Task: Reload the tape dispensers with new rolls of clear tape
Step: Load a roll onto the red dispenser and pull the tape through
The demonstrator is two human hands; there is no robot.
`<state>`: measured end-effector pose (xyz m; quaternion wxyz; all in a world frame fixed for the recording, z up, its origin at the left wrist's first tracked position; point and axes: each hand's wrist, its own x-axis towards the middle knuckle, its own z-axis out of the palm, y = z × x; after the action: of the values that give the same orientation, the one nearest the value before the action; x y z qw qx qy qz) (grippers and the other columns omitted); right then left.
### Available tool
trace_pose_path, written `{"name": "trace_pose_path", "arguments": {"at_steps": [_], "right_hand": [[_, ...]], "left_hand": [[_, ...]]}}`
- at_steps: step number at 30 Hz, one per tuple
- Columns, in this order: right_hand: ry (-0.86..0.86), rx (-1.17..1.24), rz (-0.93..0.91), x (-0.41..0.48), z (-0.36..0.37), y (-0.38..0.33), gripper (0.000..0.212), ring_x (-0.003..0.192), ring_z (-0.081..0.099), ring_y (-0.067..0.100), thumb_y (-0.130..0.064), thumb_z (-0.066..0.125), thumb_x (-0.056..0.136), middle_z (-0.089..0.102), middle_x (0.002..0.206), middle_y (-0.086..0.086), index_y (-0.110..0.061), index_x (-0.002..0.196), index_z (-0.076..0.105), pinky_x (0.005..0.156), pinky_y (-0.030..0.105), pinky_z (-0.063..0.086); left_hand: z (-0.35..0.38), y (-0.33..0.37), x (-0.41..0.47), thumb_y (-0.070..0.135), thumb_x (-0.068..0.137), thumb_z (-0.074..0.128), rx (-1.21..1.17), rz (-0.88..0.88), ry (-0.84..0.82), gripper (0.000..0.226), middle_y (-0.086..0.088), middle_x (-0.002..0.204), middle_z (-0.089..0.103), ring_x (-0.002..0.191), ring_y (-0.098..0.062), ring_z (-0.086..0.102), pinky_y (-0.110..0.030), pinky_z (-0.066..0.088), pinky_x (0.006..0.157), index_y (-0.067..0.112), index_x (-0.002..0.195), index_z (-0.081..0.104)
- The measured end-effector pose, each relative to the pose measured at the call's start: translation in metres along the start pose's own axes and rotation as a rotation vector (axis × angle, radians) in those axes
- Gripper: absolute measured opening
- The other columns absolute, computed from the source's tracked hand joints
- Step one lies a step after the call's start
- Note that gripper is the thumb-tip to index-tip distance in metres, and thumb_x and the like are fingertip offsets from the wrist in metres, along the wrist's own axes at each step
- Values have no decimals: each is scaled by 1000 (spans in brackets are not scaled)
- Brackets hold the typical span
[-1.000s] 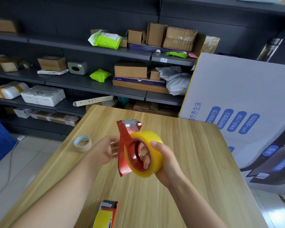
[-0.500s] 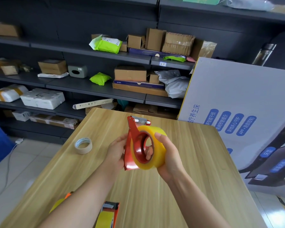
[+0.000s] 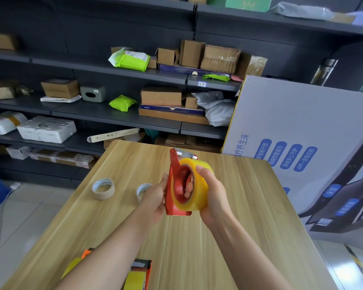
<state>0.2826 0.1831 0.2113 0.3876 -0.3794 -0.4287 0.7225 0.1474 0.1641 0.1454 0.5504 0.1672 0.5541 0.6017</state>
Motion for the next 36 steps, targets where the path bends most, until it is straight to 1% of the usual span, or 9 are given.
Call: {"name": "trace_pose_path", "arguments": {"at_steps": [7,11,14,18,21,23,26,30,36], "right_hand": [[83,-36,-5,-1,-3,2,32,44,55,19,-26,60,89,58,54,12,2,75,61,46,24,50],[148,-52,22,-4,-7,8,44,53,62,21,-33,68,85,65,70,14,8,102,64,51,29,53],[197,-58,53,-8,-14,13,51,61,66,23,-40,69,83,68,79,15,3,109,64,55,31,55],[190,-42,100,-23,-29,19,37,72,65,32,-42,61,80,72,86,24,-7,87,72,78,51,56],[196,-36,139,-35,-47,28,31,59,61,27,-31,53,90,69,60,10,-11,73,68,70,42,55],[189,-68,155,-45,-58,35,29,54,60,22,-30,50,94,66,56,5,-11,78,66,61,33,52],[210,-131,207,-58,-75,52,35,55,64,19,-38,53,92,69,73,8,-7,105,62,53,26,52],[152,-166,266,-75,-97,73,29,41,62,11,-36,50,96,65,50,-3,-9,102,59,46,22,50],[83,-243,373,-92,-118,113,34,61,68,20,-42,49,97,72,72,5,-11,104,59,53,30,55]], "left_hand": [[7,-5,-6,39,91,57,174,109,-105,34,0,75,73,75,-16,67,-30,50,72,10,81,72],[10,-13,-7,31,87,66,213,143,-71,22,1,70,69,73,-20,61,-35,47,78,18,71,72],[16,-23,-14,27,85,70,260,131,-55,30,-1,73,68,73,-20,59,-36,45,79,23,55,69],[26,-43,-27,24,86,69,260,56,-20,12,-2,76,68,74,-19,60,-33,46,76,21,74,67],[32,-64,-39,25,86,68,251,-8,24,15,-4,80,69,76,-20,62,-33,49,73,17,74,65],[36,-80,-51,25,85,69,236,-40,56,21,-4,73,66,70,-19,59,-28,48,64,14,68,62],[42,-104,-68,25,85,69,227,-88,105,28,-5,66,62,61,-19,57,-26,46,57,12,63,58],[43,-138,-84,28,89,66,235,-135,178,30,-5,61,58,58,-21,54,-23,44,52,12,64,60],[30,-187,-96,32,93,58,271,-245,262,28,-8,68,60,61,-23,53,-23,38,51,10,76,60]]}}
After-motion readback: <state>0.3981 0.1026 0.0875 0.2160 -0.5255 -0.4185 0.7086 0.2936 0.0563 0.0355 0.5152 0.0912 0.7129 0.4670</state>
